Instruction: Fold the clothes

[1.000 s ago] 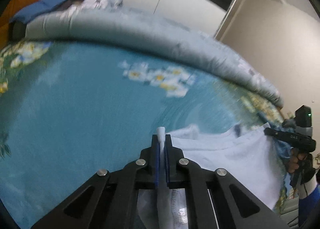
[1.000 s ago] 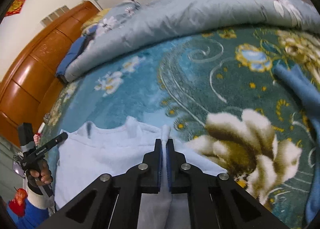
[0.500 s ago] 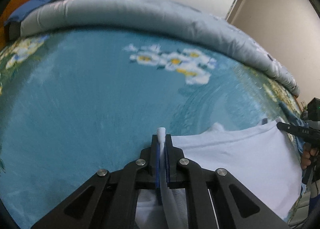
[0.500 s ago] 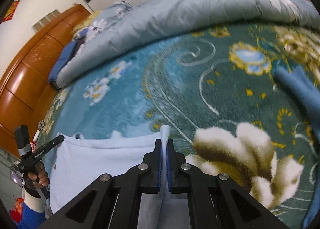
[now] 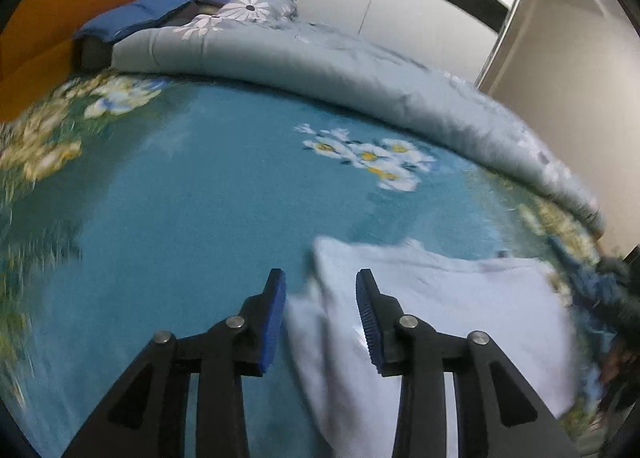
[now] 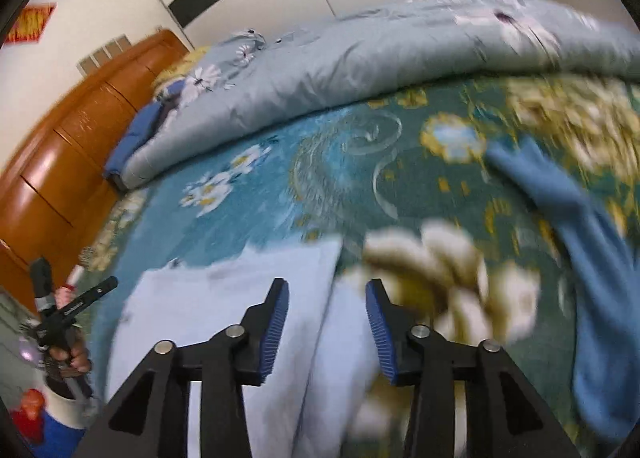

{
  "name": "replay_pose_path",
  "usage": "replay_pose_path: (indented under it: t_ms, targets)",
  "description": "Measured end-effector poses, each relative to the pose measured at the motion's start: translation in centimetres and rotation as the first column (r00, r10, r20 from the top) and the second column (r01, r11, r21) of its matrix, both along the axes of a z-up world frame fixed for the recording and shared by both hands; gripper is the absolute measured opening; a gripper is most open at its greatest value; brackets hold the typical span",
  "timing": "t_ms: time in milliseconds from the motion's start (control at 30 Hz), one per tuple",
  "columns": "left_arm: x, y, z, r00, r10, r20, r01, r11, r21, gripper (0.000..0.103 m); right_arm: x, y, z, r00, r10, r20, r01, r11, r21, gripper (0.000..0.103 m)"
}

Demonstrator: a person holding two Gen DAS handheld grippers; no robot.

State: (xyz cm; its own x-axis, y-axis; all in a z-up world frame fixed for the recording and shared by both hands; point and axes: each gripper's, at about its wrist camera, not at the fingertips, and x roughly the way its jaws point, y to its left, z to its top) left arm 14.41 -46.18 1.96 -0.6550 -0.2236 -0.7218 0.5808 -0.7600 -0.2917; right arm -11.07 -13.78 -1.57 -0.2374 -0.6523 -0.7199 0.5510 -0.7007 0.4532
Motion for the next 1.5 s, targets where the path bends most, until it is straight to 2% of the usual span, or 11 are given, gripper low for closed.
replay_pose_path:
  t_ms: [167,300,400,500,567,667,800,967,1167,1300,1500]
  targets:
    - [-1.1,7.3,-0.7,0.984,-0.16,-0.073,0.167,0.982,0.088,0.038,3.1,3.4,-3.3,0.98,0.029,0.195,0.002,0.987,-0.16,0.056]
    - [-4.5,11.9,-2.4,0.962,-0.262,-0.073,0.27,0.951,0.15,0.038,4.5,3.5,-4.6,0.981,-0.015,0.194,0.048,0.985,-0.165,0.056]
    - [-6.1,13.6,-3.5,0.962,-0.263,-0.068,0.271,0.945,0.182,0.038,4.7,2.6,-4.4,0.98,-0.009,0.197,0.042,0.986,-0.163,0.057]
    - [-6.4,14.2,-5.0,0.967,-0.251,-0.052,0.256,0.943,0.214,0.026,4.6,1.9,-4.8,0.973,0.005,0.231,0.035,0.985,-0.169,0.051]
    - [-6.4,14.3,-6.3,0.975,-0.22,-0.04,0.224,0.95,0.217,0.008,4.5,1.7,-5.1,0.968,0.004,0.249,0.039,0.985,-0.167,0.026]
    - [-6.1,13.5,-6.9,0.979,-0.199,-0.04,0.203,0.947,0.248,0.004,4.6,1.4,-5.2,0.967,0.007,0.253,0.035,0.986,-0.161,0.016]
    - [-5.2,14.1,-5.6,0.976,-0.216,-0.03,0.218,0.956,0.196,0.004,4.8,0.9,-3.6,0.976,0.001,0.217,0.032,0.988,-0.15,0.015]
    - [-5.7,14.6,-6.8,0.972,-0.234,0.017,0.228,0.959,0.168,0.003,5.5,-0.1,-1.3,0.985,0.003,0.172,0.017,0.993,-0.115,0.015]
    - [-1.9,12.5,-6.3,0.976,-0.194,-0.099,0.215,0.93,0.299,0.003,6.5,-1.7,2.6,0.994,0.023,0.107,-0.019,0.999,-0.046,0.014]
    - [2.1,11.7,-5.6,0.984,-0.121,-0.132,0.155,0.945,0.288,0.003,8.0,-5.5,6.7,0.994,0.107,0.018,-0.107,0.994,0.003,0.014]
    - [7.9,8.9,-5.3,0.978,0.014,-0.208,0.057,0.943,0.329,0.003,12.5,-14.6,11.0,0.959,0.274,-0.069,-0.271,0.961,0.051,0.014]
